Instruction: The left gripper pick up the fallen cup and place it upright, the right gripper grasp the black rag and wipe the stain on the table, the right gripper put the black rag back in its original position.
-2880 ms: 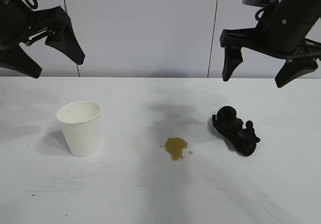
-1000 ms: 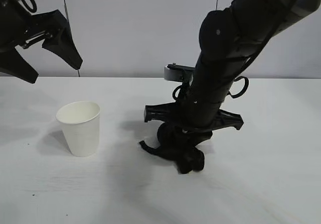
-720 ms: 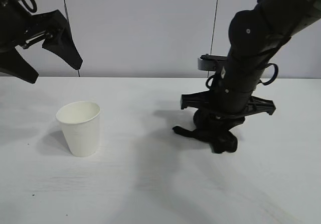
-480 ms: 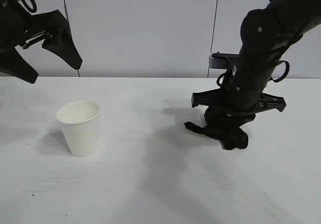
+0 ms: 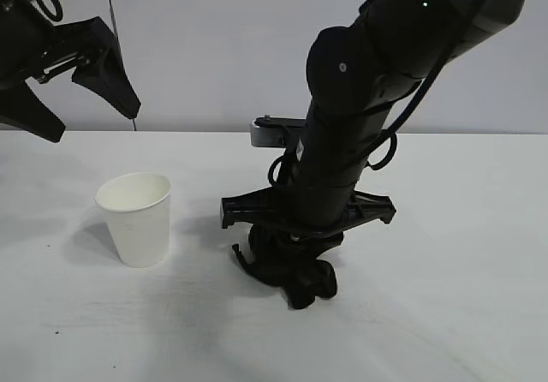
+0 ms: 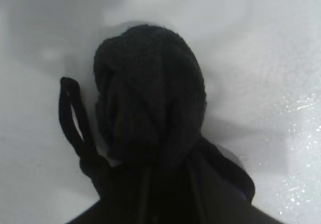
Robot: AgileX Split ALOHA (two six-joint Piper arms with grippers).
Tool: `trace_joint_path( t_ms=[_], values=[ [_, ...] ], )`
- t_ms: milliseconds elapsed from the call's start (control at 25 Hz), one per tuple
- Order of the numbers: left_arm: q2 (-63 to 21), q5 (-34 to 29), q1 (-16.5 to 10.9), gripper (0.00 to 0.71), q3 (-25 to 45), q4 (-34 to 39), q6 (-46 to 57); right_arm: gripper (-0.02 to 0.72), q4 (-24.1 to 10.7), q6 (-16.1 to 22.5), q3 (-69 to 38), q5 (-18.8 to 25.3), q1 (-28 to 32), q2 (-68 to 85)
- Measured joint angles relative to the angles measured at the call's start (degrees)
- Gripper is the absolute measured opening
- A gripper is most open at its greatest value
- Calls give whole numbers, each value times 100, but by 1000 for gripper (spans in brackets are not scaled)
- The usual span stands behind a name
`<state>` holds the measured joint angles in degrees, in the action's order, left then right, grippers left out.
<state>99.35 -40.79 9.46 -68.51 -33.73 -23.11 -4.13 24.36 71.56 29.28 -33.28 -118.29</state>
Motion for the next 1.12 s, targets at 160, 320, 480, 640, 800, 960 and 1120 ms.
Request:
trace_joint_path(
  t_ms=[160, 320, 480, 640, 800, 960, 1120],
  values=[
    [0, -37, 0, 694, 0, 0, 0, 91, -297, 62, 11, 94, 588, 0],
    [0, -53, 0, 694, 0, 0, 0, 91, -392, -18, 30, 232, 1340, 17],
    [0, -53, 0, 694, 0, 0, 0, 94, -133, -513, 35, 521, 1726, 100],
    [0, -53, 0, 694, 0, -6, 0, 424, 32, -685, -12, 904, 1756, 258],
    [0, -60, 0, 694, 0, -12, 0, 657, 48, -814, -27, 1304, 1756, 650],
    [0, -61, 0, 694, 0, -12, 0, 686, 52, -819, -27, 1467, 1756, 1204],
    [0, -84, 0, 694, 0, -12, 0, 692, 284, -840, -27, 1485, 1869, 1733]
  ],
)
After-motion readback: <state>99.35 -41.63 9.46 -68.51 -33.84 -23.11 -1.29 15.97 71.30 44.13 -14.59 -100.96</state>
